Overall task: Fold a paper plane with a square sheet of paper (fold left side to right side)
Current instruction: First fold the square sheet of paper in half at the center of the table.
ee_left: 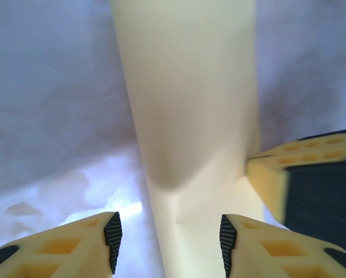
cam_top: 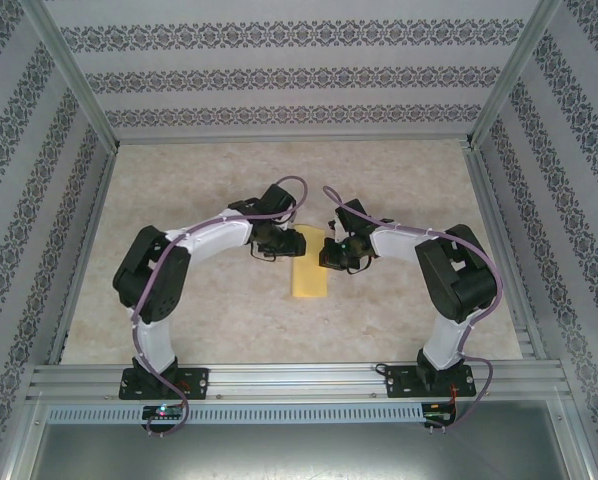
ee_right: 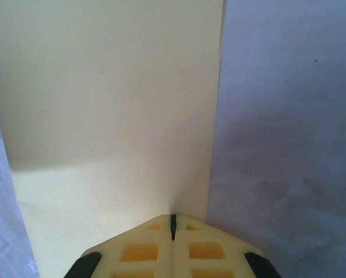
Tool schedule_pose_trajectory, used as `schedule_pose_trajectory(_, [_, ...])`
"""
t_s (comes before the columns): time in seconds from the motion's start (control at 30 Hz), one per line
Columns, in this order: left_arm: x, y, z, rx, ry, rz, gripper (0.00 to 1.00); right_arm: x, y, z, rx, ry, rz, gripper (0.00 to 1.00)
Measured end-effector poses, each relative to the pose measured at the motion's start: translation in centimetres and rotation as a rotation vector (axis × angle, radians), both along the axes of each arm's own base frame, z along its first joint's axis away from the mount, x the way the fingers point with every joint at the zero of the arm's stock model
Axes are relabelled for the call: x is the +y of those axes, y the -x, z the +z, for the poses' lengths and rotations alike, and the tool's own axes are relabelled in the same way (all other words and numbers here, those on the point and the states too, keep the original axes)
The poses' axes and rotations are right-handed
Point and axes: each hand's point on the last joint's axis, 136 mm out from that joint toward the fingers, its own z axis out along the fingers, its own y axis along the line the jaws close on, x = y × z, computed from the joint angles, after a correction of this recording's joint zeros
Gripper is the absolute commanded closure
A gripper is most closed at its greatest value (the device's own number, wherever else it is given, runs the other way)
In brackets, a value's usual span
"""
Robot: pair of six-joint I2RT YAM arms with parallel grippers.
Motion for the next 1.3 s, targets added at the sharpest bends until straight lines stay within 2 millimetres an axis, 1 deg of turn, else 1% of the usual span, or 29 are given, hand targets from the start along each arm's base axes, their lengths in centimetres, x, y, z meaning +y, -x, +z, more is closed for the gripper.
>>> schedule_pose_trajectory(0.07, [-0.1,-0.1,1.8,-0.036,0.027,-0.006,0.57,0.0,0.0,0.0,0.001,0.001,0.002,0.99])
schedule_pose_trajectory(0.13, [-0.5,-0.1,2.7,-0.046,0.062,-0.021,0.62,0.0,0.0,0.0,0.001,0.002,0.004,0.99])
schedule_pose_trajectory(0.2, [-1.4,0.0,3.2,-0.045,0.116,-0.042,0.67,0.0,0.0,0.0,0.002,0.003,0.004,0.99])
schedule_pose_trajectory(0.27, [-2.5,0.2,3.1,-0.027,0.172,-0.064,0.71,0.0,0.0,0.0,0.003,0.003,0.004,0.99])
schedule_pose_trajectory(0.37, [-3.7,0.4,2.1,0.013,0.231,-0.086,0.72,0.0,0.0,0.0,0.005,0.005,0.004,0.99])
schedule_pose_trajectory(0.5, [-4.3,0.7,0.1,0.064,0.248,-0.101,0.73,0.0,0.0,0.0,0.006,0.005,0.005,0.99])
schedule_pose_trajectory(0.63, [-3.9,1.2,-2.1,0.100,0.218,-0.098,0.75,0.0,0.0,0.0,0.007,0.005,0.005,0.99])
schedule_pose_trajectory(0.87, [-2.6,2.3,-5.1,0.134,0.161,-0.090,0.77,0.0,0.0,0.0,0.009,0.011,0.012,1.00])
schedule_pose_trajectory(1.17, [-2.3,2.1,-5.2,0.107,0.180,-0.099,0.77,-0.1,0.0,-0.1,0.005,0.017,0.023,1.00])
schedule_pose_trajectory(1.23, [-1.8,2.1,-5.1,0.103,0.179,-0.096,0.77,-0.1,0.0,0.0,0.005,0.018,0.023,1.00])
schedule_pose_trajectory(1.3, [-0.9,2.0,-5.1,0.098,0.173,-0.081,0.77,-0.1,0.0,0.0,0.005,0.019,0.024,1.00])
